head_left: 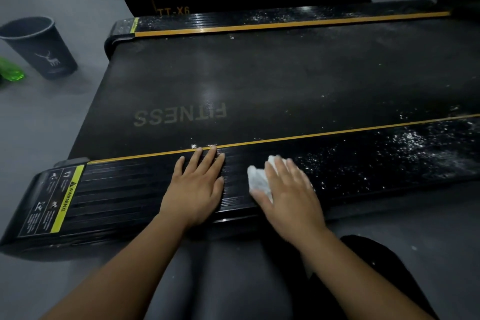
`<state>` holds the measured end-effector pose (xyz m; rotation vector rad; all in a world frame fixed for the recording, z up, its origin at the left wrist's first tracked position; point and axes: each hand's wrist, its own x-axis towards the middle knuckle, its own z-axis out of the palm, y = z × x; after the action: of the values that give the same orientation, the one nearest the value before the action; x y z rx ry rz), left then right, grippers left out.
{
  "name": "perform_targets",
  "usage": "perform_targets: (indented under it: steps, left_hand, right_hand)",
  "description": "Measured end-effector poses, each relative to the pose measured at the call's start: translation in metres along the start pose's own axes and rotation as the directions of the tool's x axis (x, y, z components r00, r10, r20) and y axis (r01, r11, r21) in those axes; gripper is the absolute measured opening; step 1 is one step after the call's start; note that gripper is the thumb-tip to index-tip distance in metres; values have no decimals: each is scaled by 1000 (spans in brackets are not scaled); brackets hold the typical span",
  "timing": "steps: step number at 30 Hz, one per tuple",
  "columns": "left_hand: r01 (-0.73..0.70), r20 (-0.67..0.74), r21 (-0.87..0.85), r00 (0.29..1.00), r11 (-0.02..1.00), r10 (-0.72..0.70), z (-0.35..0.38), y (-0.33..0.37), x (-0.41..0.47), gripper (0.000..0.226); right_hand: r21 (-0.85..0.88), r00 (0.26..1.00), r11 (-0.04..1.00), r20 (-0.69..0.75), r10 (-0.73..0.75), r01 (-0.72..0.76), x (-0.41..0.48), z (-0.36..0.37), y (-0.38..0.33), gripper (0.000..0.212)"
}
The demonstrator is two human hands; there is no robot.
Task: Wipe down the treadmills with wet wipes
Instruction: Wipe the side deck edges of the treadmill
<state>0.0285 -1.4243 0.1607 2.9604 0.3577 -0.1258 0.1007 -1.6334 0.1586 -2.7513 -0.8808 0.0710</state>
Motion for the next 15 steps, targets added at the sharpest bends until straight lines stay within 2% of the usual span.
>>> perform_targets:
  steps: [2, 5, 7, 10, 12, 13, 15]
  left_hand:
    - [-11, 12, 8, 1000, 1000, 11, 0, 2, -1, 81]
    - [-28, 5, 3, 1000, 1000, 28, 0, 3, -1, 84]
    - [-29, 16, 0, 999, 1000, 29, -1, 10, -2, 86]
    - [-79, 25, 32, 997, 996, 78, 2, 30, -3, 86]
    - [-105, 34, 36, 994, 994, 104, 3, 39, -2, 84]
    - [-105, 37, 42, 994, 994, 104, 4, 41, -2, 83]
    - [-99, 36, 55, 995, 994, 97, 5, 40, -1, 84]
  right_hand:
    - [-1, 999, 999, -10, 35, -35, 6, 3, -15, 87]
    - [-6, 987, 988, -40, -153, 153, -23, 12, -31, 67]
    - [-23, 980, 982, -61, -189, 188, -39, 10, -12, 61]
    - [-48, 992, 999, -127, 4, -10, -26, -3, 21, 63]
    - [-40, 983, 991, -137, 122, -129, -6, -2, 18, 64]
    - [-28, 980, 990, -152, 130, -135, -3, -1, 9, 61]
    - [25, 981, 1000, -191, 20, -16, -8, 9, -5, 51]
